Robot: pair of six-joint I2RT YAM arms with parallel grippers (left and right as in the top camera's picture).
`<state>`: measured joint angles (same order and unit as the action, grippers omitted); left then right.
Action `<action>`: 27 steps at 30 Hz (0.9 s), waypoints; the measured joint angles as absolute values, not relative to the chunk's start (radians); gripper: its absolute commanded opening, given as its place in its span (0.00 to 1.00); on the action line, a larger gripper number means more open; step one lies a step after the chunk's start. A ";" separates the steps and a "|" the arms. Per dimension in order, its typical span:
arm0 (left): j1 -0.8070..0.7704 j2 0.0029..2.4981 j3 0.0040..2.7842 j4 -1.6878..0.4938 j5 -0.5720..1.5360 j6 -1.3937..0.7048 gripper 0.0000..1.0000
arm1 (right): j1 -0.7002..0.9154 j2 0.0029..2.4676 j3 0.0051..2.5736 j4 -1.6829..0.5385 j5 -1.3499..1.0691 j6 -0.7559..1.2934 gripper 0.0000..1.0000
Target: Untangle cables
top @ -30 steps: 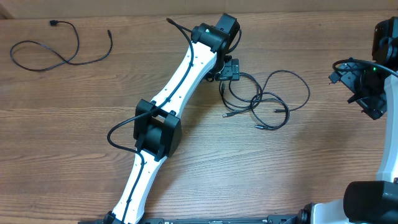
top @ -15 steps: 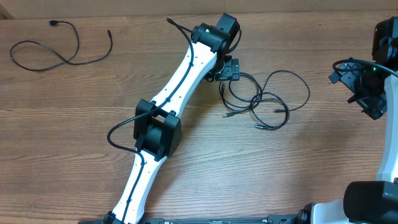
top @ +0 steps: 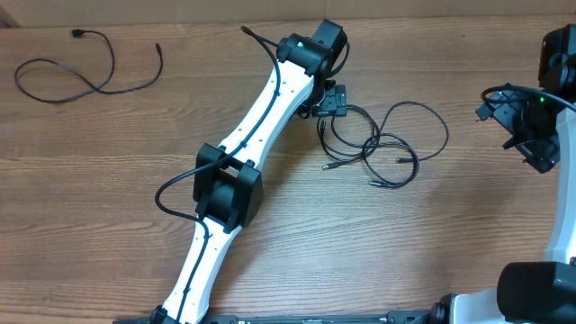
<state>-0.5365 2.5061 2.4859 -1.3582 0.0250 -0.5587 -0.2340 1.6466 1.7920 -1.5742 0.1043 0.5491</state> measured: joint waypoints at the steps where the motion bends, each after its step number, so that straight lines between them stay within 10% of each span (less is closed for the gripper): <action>1: -0.537 2.506 2.486 -1.358 0.025 -0.559 1.00 | -0.234 1.647 1.792 -1.574 0.104 0.550 1.00; 27: -0.537 2.506 2.486 -1.358 0.050 -0.564 0.99 | -0.234 1.647 1.792 -1.574 0.104 0.550 1.00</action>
